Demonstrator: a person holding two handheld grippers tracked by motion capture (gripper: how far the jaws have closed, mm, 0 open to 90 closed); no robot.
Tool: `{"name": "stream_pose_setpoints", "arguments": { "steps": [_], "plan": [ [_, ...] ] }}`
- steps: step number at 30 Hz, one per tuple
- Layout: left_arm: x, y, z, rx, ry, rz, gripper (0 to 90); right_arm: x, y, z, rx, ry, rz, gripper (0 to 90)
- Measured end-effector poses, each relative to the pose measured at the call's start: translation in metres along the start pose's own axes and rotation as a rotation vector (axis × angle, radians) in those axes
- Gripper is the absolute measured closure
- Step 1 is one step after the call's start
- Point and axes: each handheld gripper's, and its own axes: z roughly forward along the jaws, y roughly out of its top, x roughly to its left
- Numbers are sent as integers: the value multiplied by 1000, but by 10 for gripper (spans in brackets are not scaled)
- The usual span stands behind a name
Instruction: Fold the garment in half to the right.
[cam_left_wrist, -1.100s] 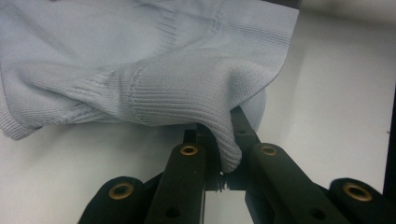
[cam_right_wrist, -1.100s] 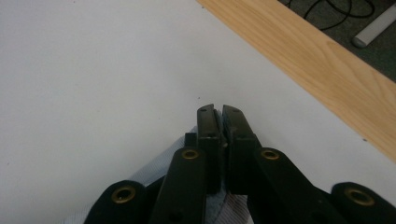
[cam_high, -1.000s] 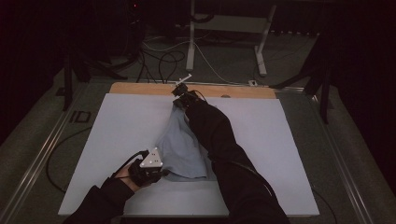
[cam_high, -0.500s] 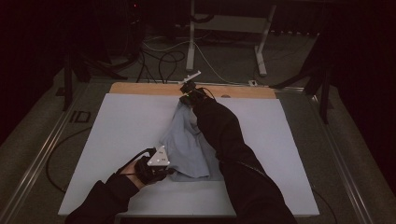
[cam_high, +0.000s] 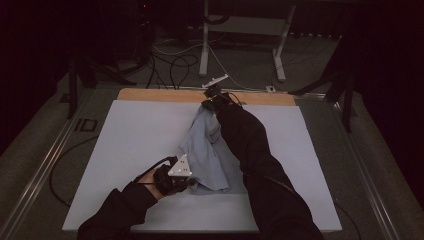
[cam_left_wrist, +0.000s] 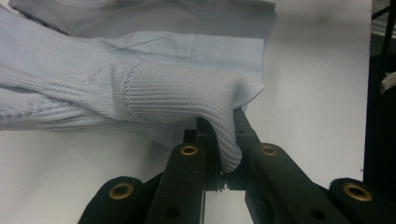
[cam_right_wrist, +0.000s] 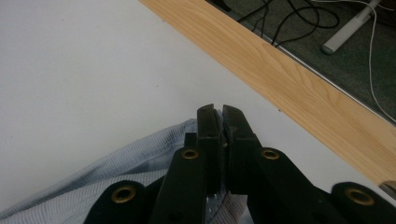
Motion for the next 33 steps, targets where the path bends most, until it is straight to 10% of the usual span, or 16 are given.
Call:
{"name": "stream_pose_setpoints", "arguments": {
  "steps": [33],
  "plan": [
    [-15, 55, 28, -8, -38, 96, 886, -47, -29, -45, -39, -35, 49, 871]
  ]
}}
